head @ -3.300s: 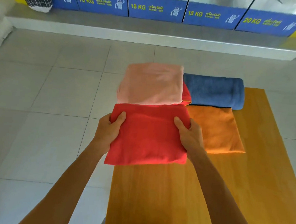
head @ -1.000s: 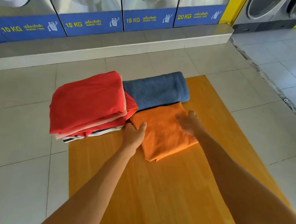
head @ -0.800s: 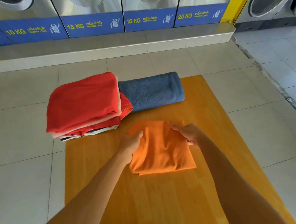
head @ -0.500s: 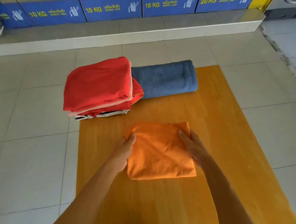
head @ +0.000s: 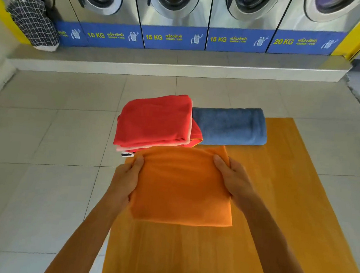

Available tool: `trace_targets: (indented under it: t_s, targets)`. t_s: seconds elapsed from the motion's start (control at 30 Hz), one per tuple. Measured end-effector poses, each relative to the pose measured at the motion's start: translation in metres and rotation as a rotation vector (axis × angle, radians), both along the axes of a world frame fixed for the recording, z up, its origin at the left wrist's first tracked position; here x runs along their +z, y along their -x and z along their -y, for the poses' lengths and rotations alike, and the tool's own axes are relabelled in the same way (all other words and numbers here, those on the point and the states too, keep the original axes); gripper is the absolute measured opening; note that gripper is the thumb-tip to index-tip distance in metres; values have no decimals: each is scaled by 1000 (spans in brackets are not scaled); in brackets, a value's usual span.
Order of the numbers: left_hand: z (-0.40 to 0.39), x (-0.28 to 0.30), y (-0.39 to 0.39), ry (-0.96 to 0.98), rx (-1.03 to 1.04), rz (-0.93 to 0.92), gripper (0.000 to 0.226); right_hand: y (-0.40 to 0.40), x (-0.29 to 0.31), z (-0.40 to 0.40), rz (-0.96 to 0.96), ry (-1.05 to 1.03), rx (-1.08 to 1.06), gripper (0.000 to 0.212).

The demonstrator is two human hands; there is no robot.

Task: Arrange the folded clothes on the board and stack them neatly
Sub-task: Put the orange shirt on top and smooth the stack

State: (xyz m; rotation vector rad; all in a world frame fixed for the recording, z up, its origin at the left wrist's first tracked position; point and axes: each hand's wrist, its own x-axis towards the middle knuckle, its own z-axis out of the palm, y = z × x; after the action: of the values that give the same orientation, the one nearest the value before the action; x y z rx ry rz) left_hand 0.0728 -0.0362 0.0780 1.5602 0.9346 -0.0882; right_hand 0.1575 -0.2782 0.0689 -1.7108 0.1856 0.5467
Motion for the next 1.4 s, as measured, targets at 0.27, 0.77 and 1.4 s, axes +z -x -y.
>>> trace_targets:
  t_s: [0.27,0.77,1.4]
  targets:
    - [-95,54,-96,-61,23,155,32,-111,56,-98,128,-38,153,32]
    - [-152,-49,-189,-89,11,-2,53,-209,-31,-160,177,332,150,34]
    - [-136,-48,-123,-562,-71,96,47,-190,-11,-169,601,442,-162,19]
